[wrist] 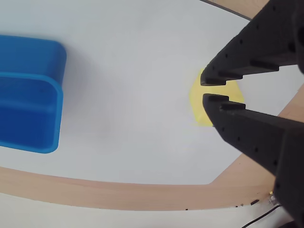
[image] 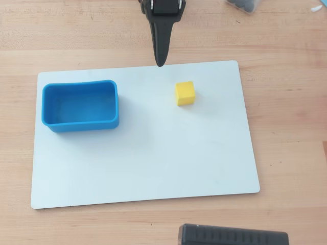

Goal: Pick up yellow cube and drop it in the blue rectangular bin

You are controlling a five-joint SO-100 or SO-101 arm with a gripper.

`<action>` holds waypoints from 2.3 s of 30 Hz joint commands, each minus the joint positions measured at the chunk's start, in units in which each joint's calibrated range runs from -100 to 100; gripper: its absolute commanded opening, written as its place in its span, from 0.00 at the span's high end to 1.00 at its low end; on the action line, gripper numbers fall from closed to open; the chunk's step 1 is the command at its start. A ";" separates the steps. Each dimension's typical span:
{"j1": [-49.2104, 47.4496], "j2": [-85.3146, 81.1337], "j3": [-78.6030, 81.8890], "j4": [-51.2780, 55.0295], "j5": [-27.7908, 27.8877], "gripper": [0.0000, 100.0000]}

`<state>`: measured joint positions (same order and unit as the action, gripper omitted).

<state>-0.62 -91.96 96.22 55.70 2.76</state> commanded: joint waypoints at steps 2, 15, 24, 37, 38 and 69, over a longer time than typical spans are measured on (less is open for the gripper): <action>0.02 17.42 -20.13 0.45 1.03 1.00; -3.41 53.18 -51.40 10.93 -2.49 1.00; -6.76 71.20 -64.68 16.05 -2.64 1.00; -10.02 77.70 -68.49 16.22 -2.59 1.00; -9.42 78.45 -69.22 16.22 -2.59 1.00; -7.19 91.55 -67.58 14.98 -3.47 0.76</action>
<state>-9.65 -1.06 34.15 71.81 -0.07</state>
